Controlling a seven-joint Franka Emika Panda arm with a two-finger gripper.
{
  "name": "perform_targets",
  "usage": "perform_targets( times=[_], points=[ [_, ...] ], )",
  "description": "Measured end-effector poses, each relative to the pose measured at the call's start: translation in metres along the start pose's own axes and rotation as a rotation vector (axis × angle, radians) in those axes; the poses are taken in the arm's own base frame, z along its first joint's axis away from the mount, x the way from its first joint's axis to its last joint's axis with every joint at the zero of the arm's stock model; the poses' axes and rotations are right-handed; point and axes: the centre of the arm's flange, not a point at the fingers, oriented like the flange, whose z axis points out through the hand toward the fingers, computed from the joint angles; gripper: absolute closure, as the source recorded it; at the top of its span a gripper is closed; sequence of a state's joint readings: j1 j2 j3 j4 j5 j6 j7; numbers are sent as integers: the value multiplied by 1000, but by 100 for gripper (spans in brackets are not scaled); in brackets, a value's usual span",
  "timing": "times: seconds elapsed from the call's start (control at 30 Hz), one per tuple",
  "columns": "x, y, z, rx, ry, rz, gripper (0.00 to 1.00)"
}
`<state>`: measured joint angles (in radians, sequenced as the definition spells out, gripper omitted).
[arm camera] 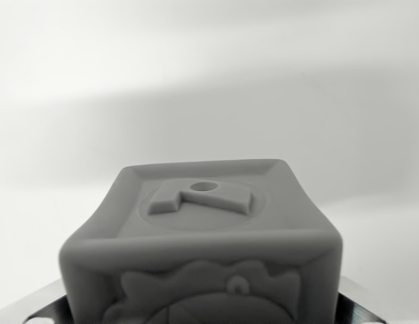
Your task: Destack cube
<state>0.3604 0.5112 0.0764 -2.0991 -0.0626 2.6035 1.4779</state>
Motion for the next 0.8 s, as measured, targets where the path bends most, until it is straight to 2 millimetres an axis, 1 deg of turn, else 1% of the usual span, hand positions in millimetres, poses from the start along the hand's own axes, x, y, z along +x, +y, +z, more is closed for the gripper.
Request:
perform_targets(
  times=[0.47,0.8],
  points=[
    [0,0,31,-1,1,0,100],
    [0,0,45,0,2,0,100]
  ],
)
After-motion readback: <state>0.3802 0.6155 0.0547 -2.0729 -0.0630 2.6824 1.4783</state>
